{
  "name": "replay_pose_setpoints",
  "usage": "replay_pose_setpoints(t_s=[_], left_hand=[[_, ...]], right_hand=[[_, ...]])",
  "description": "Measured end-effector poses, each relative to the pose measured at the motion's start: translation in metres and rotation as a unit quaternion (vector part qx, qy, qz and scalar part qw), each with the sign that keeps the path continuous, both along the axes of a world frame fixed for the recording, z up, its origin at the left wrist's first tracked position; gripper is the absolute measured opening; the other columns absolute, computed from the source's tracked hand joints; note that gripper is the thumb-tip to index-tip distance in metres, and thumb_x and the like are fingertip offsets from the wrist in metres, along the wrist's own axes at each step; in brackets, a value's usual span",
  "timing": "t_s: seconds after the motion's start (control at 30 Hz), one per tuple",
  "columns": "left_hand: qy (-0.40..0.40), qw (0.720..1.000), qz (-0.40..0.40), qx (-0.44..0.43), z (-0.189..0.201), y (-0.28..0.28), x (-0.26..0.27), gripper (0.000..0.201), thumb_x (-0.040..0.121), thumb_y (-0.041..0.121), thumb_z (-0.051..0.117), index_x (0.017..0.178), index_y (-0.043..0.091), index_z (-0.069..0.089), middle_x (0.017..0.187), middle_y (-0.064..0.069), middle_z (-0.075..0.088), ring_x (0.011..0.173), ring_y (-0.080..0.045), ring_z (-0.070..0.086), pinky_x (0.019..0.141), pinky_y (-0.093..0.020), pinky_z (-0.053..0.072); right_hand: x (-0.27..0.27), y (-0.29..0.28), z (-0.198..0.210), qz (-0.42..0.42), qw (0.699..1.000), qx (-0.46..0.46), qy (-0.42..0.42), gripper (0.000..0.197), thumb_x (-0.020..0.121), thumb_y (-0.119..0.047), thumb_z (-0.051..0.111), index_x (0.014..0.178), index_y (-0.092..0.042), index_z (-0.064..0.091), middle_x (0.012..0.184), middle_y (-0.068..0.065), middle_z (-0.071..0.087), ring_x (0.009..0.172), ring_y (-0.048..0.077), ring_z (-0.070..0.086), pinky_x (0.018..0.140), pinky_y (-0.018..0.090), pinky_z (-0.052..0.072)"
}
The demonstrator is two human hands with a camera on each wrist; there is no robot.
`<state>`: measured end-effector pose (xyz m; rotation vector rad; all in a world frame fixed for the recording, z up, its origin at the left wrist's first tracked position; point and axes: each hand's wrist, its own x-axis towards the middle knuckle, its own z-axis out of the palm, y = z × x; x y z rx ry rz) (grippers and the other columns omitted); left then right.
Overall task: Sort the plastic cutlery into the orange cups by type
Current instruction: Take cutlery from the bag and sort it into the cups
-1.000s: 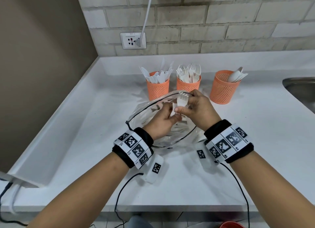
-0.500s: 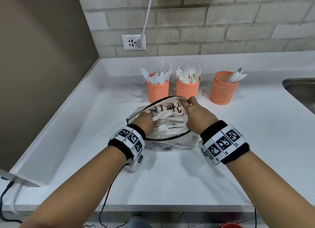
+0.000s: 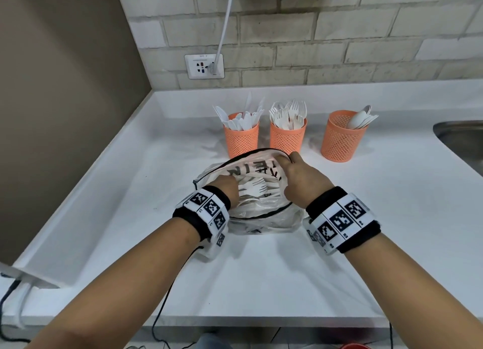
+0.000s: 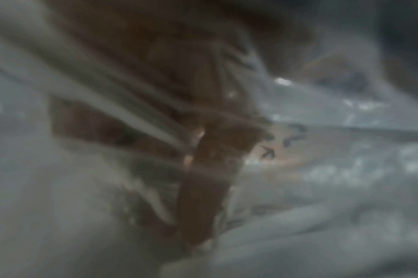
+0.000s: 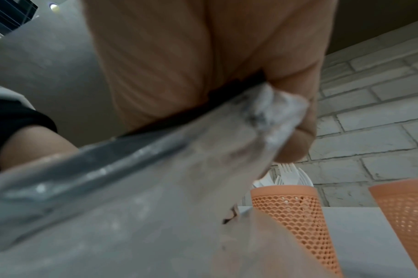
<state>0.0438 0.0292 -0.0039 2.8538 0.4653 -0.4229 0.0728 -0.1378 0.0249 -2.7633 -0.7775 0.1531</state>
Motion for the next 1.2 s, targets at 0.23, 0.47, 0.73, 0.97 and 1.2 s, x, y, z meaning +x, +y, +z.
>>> replay_pose_setpoints(t_s=[0.23, 0.47, 0.73, 0.97, 1.2], left_hand=[[-0.106, 0.988, -0.051, -0.096, 0.03, 0.001, -0.012, 0.024, 0.084, 0.02, 0.065, 0.108, 0.016, 0.068, 0.108, -0.005, 0.068, 0.099, -0.021, 0.06, 0.076, -0.02, 0.039], [-0.155, 0.96, -0.045, -0.227, 0.033, 0.0, -0.02, 0.016, 0.082, 0.019, 0.07, 0.097, 0.02, 0.073, 0.081, 0.004, 0.064, 0.075, -0.012, 0.058, 0.068, -0.017, 0.041], [-0.248, 0.857, -0.037, -0.45, 0.04, 0.004, -0.019, 0.019, 0.084, 0.005, 0.065, 0.076, 0.022, 0.061, 0.063, 0.013, 0.06, 0.054, 0.006, 0.052, 0.057, -0.005, 0.042], [-0.23, 0.82, -0.001, -0.523, 0.027, -0.008, -0.019, 0.017, 0.096, 0.018, 0.05, 0.088, 0.017, 0.064, 0.054, 0.013, 0.054, 0.048, -0.003, 0.036, 0.046, -0.016, 0.029], [-0.277, 0.867, -0.038, -0.413, 0.03, 0.001, -0.011, 0.027, 0.098, 0.022, 0.046, 0.071, 0.025, 0.047, 0.059, 0.01, 0.054, 0.062, -0.012, 0.05, 0.069, -0.028, 0.041]], right_hand=[[0.002, -0.005, 0.0, 0.002, 1.0, 0.009, 0.005, 0.063, 0.085, 0.003, 0.041, 0.137, -0.034, 0.042, 0.126, 0.01, 0.038, 0.101, 0.032, 0.057, 0.086, 0.037, 0.051], [0.004, -0.007, 0.003, 0.0, 0.999, 0.029, 0.013, 0.039, 0.09, -0.009, 0.046, 0.127, -0.016, 0.055, 0.121, 0.012, 0.045, 0.104, 0.031, 0.055, 0.091, 0.033, 0.044], [0.001, -0.005, 0.006, 0.022, 0.998, 0.05, 0.041, 0.023, 0.092, -0.02, 0.053, 0.105, -0.013, 0.07, 0.102, 0.007, 0.045, 0.1, 0.027, 0.053, 0.085, 0.032, 0.041], [-0.006, 0.0, 0.004, 0.009, 0.995, 0.095, 0.03, 0.027, 0.091, -0.02, 0.055, 0.116, -0.016, 0.063, 0.118, 0.009, 0.048, 0.107, 0.026, 0.054, 0.091, 0.034, 0.043], [-0.004, -0.003, 0.002, -0.024, 1.0, 0.014, 0.01, 0.05, 0.087, -0.011, 0.055, 0.135, -0.018, 0.044, 0.131, 0.01, 0.041, 0.109, 0.032, 0.056, 0.09, 0.041, 0.049]])
